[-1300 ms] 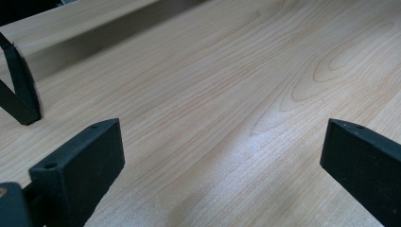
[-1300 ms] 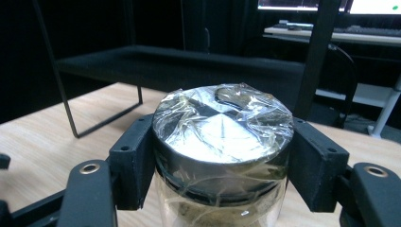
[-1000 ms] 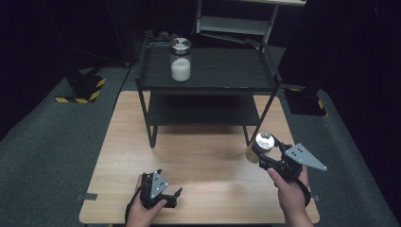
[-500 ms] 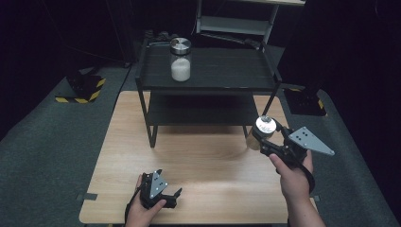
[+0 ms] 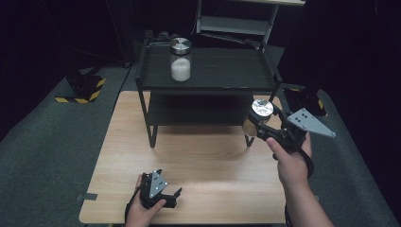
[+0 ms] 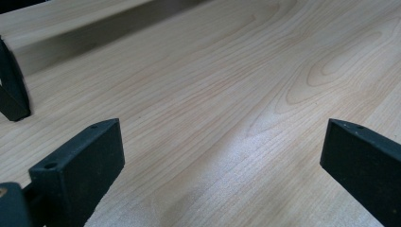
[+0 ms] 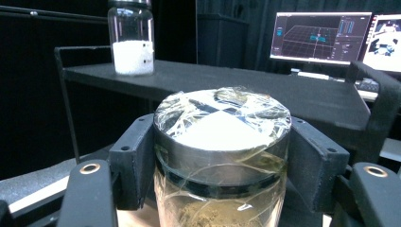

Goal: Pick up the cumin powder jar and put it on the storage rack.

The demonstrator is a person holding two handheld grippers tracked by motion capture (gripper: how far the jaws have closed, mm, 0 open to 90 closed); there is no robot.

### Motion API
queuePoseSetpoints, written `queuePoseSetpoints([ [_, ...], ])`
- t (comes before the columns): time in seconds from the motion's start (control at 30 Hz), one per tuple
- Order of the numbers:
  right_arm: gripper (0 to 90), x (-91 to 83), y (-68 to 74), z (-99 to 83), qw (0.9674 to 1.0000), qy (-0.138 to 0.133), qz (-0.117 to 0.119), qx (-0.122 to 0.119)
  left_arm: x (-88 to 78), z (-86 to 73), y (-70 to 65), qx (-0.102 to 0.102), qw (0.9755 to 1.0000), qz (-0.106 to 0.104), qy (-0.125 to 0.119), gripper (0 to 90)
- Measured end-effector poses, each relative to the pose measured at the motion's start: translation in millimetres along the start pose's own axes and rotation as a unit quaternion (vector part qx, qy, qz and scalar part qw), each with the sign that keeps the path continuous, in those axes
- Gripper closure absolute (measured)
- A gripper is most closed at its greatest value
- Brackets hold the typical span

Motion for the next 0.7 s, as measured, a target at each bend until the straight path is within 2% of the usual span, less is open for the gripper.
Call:
queuePoseSetpoints([
  [0.3,32.9,13.3,-4.1,14.7,1.0000,-0.004,0.000,0.009,-0.1,-0.3,1.2,-0.003,1.0000,-0.003,-0.001,0.8],
  [0.4,33.0,18.8,-6.2,25.0,0.9999,-0.009,0.000,0.011,-0.1,-0.4,1.6,-0.004,1.0000,-0.004,-0.001,0.9],
  [0.7,33.0,28.5,-3.1,47.5,0.9997,-0.022,-0.008,-0.002,0.2,-0.2,2.2,-0.005,1.0000,-0.007,-0.001,0.8],
])
Point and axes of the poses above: each handheld gripper's, and its own axes: x roughly forward along the jaws, z roughly out of its top, y roughly to its left, the point moved 5 cm from there along x, roughly forward along the jaws, and after that the axes turned 3 degrees about z, right-handed, at the moved point
